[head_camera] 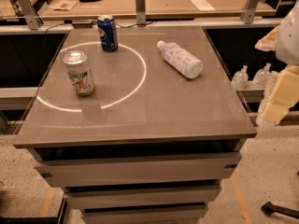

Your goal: Place blue plastic bottle upright

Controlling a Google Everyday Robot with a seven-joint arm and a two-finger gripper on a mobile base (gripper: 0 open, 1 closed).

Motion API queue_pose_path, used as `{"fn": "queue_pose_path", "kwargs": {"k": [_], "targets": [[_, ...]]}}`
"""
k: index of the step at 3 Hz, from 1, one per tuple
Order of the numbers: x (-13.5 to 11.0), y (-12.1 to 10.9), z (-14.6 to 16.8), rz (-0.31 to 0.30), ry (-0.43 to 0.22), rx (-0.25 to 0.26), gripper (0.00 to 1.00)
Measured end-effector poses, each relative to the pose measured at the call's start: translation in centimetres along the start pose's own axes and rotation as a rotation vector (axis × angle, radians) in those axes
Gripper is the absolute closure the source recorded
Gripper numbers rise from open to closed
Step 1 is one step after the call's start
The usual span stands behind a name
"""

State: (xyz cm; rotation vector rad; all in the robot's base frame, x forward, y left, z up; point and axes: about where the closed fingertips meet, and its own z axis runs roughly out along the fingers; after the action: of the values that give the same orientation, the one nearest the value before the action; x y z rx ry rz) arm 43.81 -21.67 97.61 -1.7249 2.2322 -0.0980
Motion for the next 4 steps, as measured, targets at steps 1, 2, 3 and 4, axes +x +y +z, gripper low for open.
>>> {"fn": "queue_pose_path", "kwargs": {"k": [1, 2, 3, 4], "targets": [[0.0, 0.0, 0.0, 0.000, 0.000, 0.000, 0.00], [-0.4, -1.0, 0.4, 0.103, -0.089, -0.022, 0.00], [-1.8, -0.8, 0.5, 0.129, -0.148, -0.052, 0.00], [-1.8, -0.8, 0.5, 0.128, -0.148, -0.052, 0.00]]}}
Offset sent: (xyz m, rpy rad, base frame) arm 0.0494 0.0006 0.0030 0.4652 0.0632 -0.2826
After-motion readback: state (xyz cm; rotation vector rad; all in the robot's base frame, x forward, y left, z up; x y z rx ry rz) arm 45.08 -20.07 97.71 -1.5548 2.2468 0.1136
